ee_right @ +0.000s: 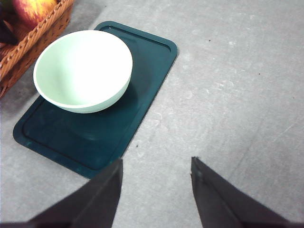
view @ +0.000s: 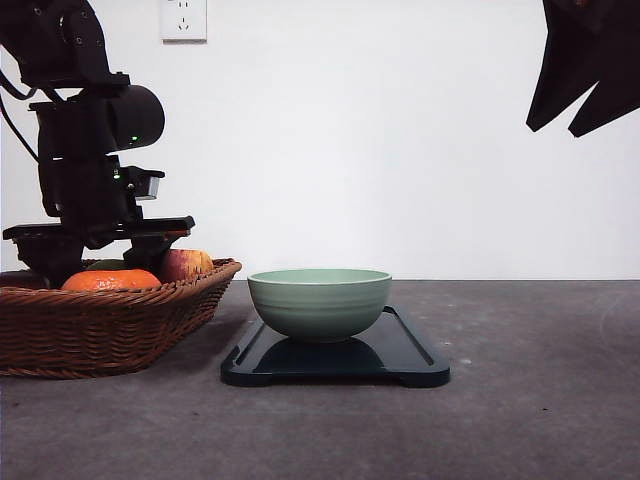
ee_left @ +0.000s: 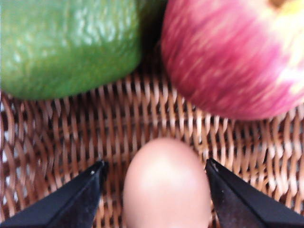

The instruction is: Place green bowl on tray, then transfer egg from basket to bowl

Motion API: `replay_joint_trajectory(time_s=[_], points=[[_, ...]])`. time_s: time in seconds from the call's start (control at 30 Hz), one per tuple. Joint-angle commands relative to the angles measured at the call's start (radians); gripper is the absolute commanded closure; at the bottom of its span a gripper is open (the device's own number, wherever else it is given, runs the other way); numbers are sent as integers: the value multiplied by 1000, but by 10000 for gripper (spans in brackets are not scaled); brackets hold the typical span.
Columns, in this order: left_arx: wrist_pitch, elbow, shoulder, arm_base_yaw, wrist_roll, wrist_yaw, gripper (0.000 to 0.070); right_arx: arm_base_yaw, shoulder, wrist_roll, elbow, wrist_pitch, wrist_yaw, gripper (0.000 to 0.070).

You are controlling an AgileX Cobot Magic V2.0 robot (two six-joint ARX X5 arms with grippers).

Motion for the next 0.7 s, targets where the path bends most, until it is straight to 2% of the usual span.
replay_joint_trajectory(time_s=[0.0,0.13,0.47,0.6,0.67], points=[[10,20,23,-4,3,14,270,5,8,10,6,13,5,423],[12,20,23,-4,2,44,272,5,8,10,6,13,5,423],[13,20,23,-4,2,41,289,5,8,10,6,13,5,423],[13,20,23,-4,2,40,422,5,8,10,6,13,5,423],[14,20,23,-4,2,40,466,5,8,10,6,13,4,423]])
